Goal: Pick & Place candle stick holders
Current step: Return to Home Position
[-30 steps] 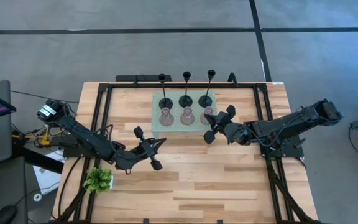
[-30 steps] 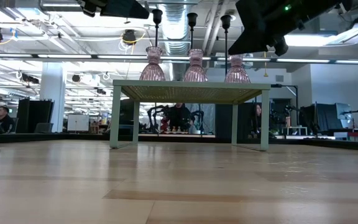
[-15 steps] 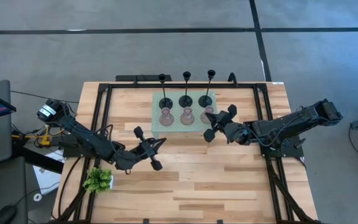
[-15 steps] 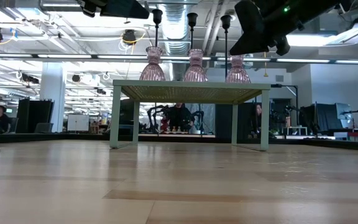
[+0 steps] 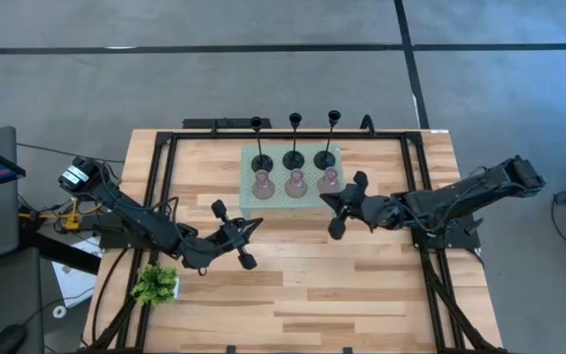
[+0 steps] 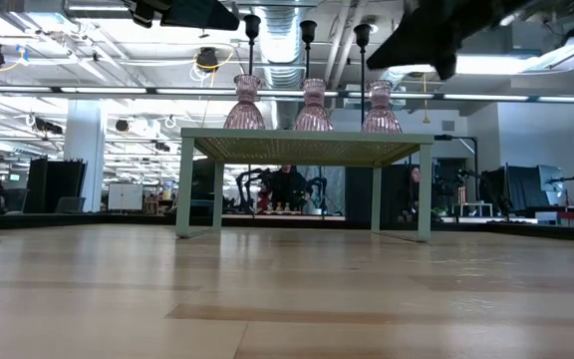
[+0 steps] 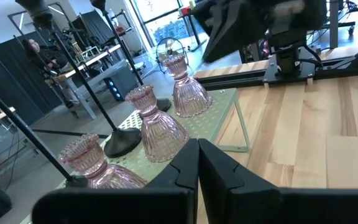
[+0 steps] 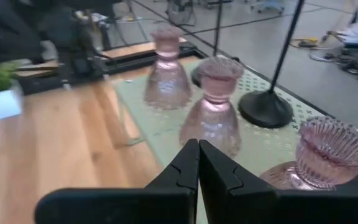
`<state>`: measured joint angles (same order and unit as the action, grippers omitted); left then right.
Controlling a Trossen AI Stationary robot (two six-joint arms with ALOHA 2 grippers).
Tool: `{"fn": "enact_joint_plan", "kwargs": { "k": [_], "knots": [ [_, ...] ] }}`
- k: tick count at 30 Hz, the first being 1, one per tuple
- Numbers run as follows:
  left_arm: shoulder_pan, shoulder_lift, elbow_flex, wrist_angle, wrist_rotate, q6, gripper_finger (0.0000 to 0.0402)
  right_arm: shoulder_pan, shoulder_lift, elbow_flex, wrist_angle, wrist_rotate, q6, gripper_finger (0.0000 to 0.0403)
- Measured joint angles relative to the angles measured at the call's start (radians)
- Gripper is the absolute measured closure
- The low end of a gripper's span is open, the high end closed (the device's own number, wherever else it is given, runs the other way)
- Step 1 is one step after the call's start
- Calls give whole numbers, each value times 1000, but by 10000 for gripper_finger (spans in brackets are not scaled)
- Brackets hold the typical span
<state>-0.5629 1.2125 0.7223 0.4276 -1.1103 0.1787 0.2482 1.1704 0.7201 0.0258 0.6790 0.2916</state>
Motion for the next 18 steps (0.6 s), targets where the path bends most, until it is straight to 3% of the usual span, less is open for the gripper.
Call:
{"fn": "enact_joint_plan", "kwargs": {
  "k": [6, 13, 18],
  "knots": [
    [0, 0, 0, 0, -6, 0, 394, 91, -90, 14, -165, 4, 79, 403],
    [0, 0, 0, 0, -8, 0, 394, 150, -151, 14, -480, 274, 302, 403],
    [0, 0, 0, 0, -8, 0, 394, 113, -160, 14, -501, 287, 230, 403]
  ]
}}
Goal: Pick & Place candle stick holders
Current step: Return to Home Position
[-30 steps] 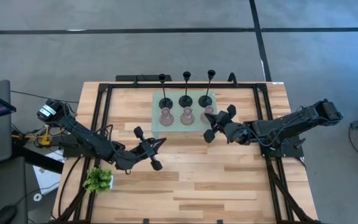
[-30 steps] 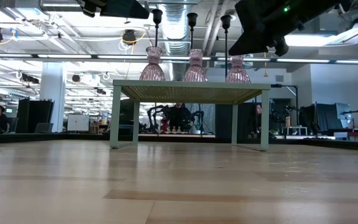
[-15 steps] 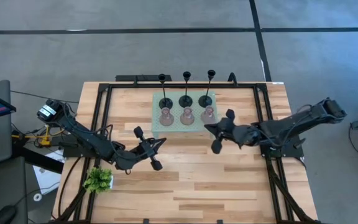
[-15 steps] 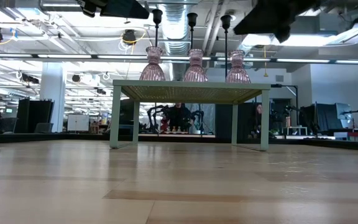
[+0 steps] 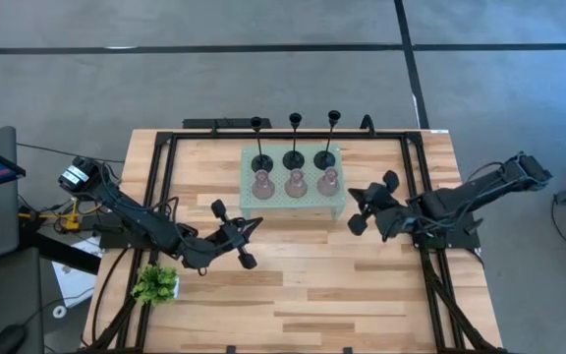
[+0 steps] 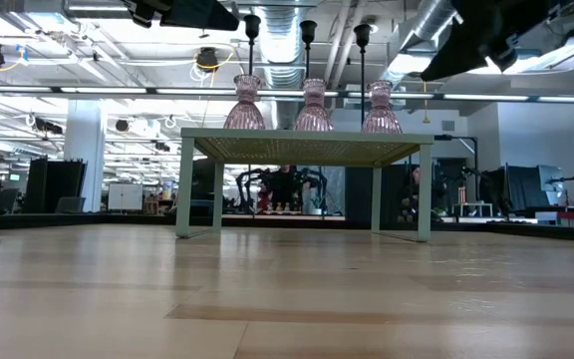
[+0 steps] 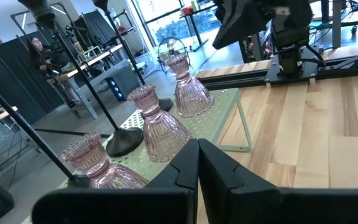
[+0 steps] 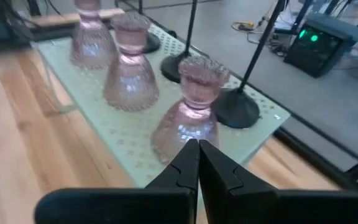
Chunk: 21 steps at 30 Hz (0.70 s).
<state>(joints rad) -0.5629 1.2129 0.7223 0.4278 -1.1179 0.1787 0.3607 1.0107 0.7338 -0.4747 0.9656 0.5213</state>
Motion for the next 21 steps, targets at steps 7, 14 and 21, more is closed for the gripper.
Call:
{"fn": "enact_joint_plan", "kwargs": {
  "k": [7, 14, 21],
  "knots": [
    [0, 0, 0, 0, 0, 0, 394, -124, 0, 0, 21, -137, -114, 403],
    [0, 0, 0, 0, 0, 0, 394, -212, 1, 0, 63, -186, -185, 403],
    [0, 0, 0, 0, 0, 1, 394, -254, -33, 23, 174, -311, -313, 403]
  ]
}}
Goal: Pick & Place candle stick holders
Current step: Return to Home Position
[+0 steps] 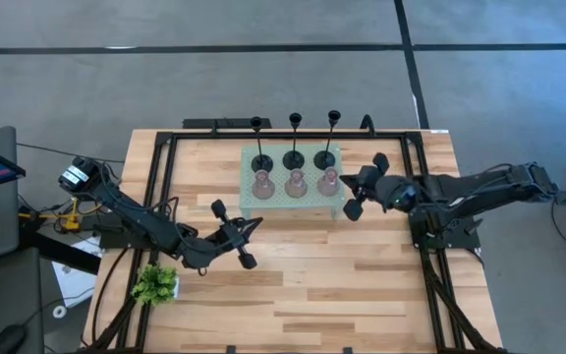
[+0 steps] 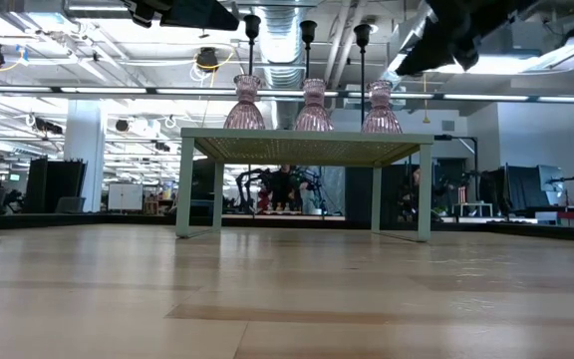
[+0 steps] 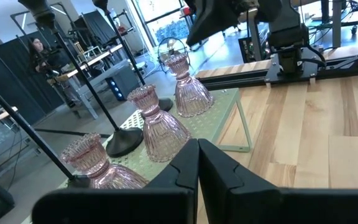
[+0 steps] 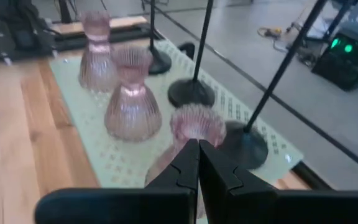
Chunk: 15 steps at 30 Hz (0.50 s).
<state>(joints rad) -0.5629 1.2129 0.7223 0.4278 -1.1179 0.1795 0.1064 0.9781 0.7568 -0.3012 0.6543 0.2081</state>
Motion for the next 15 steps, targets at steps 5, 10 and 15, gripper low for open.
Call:
{"fn": "enact_joint_plan", "kwargs": {
  "k": [5, 10, 15],
  "knots": [
    [0, 0, 0, 0, 0, 1, 394, -27, -1, 42, 2, -5, -54, 403],
    [0, 0, 0, 0, 0, 3, 394, -80, 9, 55, 10, -135, -76, 403],
    [0, 0, 0, 0, 0, 3, 394, -112, 42, 55, 25, -170, -76, 403]
  ]
}}
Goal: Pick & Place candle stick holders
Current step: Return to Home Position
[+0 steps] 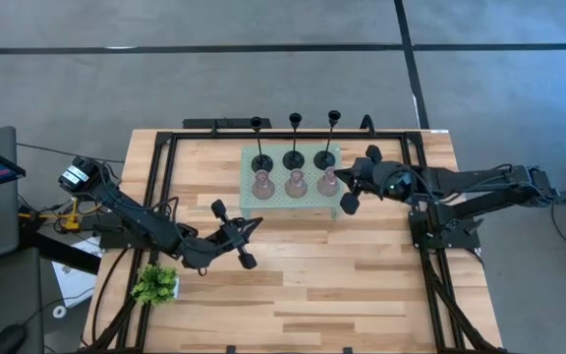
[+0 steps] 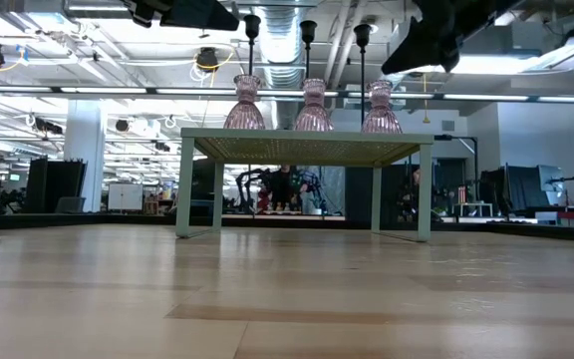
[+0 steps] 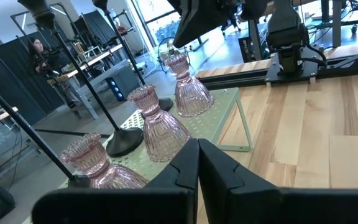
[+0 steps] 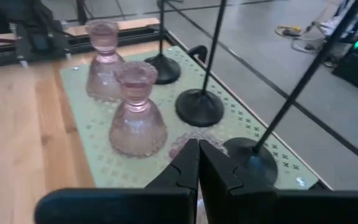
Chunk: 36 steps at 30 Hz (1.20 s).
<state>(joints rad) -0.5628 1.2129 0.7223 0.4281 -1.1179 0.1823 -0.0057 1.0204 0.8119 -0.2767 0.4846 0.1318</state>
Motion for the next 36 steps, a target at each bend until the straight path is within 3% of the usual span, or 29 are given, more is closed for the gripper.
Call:
{"fn": "enact_joint_plan", "kwargs": {
  "k": [7, 12, 15, 25, 31, 36],
  "knots": [
    [-17, 0, 0, 0, -38, 72, 394, 33, -17, 0, -16, -21, -41, 403],
    [-48, 0, 0, -1, -96, 101, 394, 54, -55, 0, -37, -155, -110, 403],
    [-57, 0, 0, -1, -97, 102, 394, 67, -88, 0, -36, -182, -116, 403],
    [-62, 0, 0, -1, -98, 102, 394, 114, -318, -137, 53, -182, -138, 403],
    [-62, 0, 0, -1, -98, 102, 394, 136, -444, -214, 101, -273, -140, 403],
    [-62, 0, 0, -1, -98, 101, 394, 155, -514, -245, 106, -278, -140, 403]
  ]
}}
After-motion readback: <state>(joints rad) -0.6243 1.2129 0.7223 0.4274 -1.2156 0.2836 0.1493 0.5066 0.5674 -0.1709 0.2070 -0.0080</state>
